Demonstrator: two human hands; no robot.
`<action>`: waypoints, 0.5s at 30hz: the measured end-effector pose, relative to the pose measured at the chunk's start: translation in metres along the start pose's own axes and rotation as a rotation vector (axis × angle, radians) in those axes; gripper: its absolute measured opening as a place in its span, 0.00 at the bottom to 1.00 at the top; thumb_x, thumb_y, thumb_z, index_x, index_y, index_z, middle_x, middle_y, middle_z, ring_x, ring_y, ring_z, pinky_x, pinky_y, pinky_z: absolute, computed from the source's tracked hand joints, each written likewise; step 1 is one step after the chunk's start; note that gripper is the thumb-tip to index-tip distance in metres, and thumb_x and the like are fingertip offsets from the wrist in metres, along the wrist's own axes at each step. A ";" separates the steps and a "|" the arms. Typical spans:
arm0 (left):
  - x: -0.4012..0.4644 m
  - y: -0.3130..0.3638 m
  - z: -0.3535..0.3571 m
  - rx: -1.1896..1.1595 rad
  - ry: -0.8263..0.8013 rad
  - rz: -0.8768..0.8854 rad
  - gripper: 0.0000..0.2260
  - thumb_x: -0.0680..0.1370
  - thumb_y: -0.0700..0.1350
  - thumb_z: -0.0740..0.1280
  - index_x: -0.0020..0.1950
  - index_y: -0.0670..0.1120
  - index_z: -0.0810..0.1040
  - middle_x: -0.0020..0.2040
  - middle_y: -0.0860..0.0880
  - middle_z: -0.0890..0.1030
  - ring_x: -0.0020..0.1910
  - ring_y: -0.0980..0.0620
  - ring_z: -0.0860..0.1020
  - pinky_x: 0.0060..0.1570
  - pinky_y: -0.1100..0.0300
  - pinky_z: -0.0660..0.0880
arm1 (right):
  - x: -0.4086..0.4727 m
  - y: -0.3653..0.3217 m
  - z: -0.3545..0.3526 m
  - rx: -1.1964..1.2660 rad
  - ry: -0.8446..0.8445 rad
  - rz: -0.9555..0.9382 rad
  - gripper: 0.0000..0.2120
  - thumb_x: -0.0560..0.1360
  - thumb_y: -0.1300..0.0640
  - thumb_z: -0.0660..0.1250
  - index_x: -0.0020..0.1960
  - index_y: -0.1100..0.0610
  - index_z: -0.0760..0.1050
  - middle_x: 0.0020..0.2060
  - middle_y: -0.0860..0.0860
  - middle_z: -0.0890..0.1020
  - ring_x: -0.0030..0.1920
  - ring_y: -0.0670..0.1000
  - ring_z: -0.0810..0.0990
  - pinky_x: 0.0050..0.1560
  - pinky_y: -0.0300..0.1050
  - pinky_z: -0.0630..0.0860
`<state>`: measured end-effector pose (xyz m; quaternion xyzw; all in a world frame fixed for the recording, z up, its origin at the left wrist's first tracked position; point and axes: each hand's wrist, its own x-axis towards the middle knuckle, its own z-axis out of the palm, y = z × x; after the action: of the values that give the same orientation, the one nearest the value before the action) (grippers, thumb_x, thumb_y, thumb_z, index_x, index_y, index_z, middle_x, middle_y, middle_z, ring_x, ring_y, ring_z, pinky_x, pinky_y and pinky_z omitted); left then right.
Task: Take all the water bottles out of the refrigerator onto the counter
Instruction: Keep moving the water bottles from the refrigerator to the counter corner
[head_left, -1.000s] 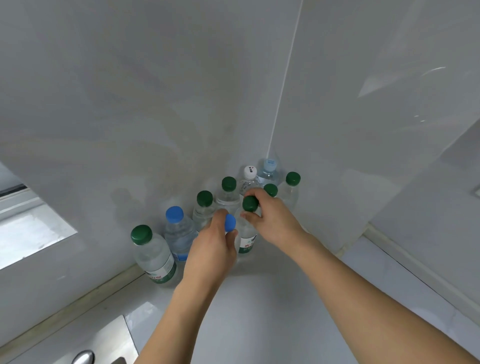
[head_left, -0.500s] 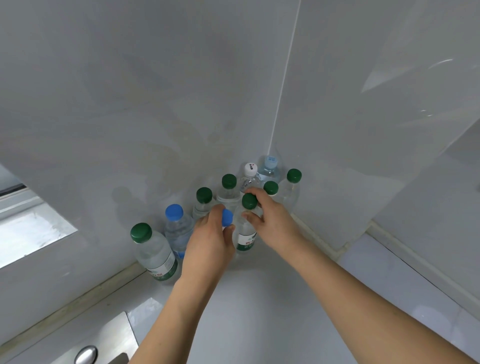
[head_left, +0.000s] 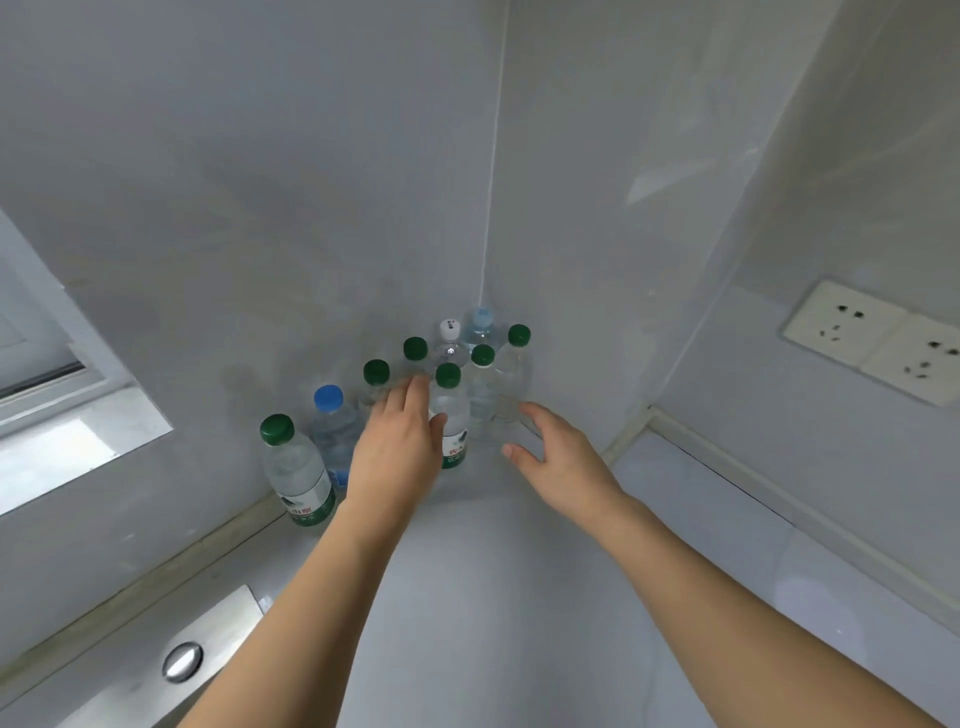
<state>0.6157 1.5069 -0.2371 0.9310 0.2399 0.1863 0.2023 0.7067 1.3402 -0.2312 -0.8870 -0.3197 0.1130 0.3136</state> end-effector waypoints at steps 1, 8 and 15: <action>-0.002 0.005 -0.001 0.019 -0.013 0.036 0.21 0.80 0.45 0.63 0.71 0.40 0.67 0.67 0.41 0.72 0.64 0.40 0.70 0.61 0.49 0.68 | -0.007 0.002 -0.005 -0.025 -0.003 0.012 0.28 0.79 0.51 0.64 0.75 0.55 0.60 0.73 0.51 0.67 0.72 0.50 0.65 0.69 0.38 0.60; -0.031 0.071 0.026 0.097 -0.174 0.288 0.21 0.82 0.47 0.58 0.74 0.43 0.62 0.74 0.44 0.65 0.71 0.42 0.64 0.71 0.48 0.60 | -0.081 0.039 -0.045 -0.112 0.063 0.162 0.27 0.80 0.53 0.62 0.76 0.55 0.58 0.73 0.51 0.66 0.72 0.50 0.64 0.68 0.39 0.59; -0.058 0.155 0.071 0.087 -0.302 0.495 0.21 0.82 0.47 0.56 0.75 0.44 0.60 0.75 0.45 0.62 0.73 0.44 0.60 0.72 0.50 0.56 | -0.158 0.096 -0.089 -0.139 0.166 0.362 0.28 0.80 0.51 0.61 0.77 0.54 0.57 0.74 0.50 0.64 0.73 0.49 0.63 0.69 0.39 0.58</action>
<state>0.6579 1.3316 -0.2396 0.9862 -0.0194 0.0788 0.1442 0.6683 1.1391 -0.2218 -0.9557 -0.1352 0.0717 0.2513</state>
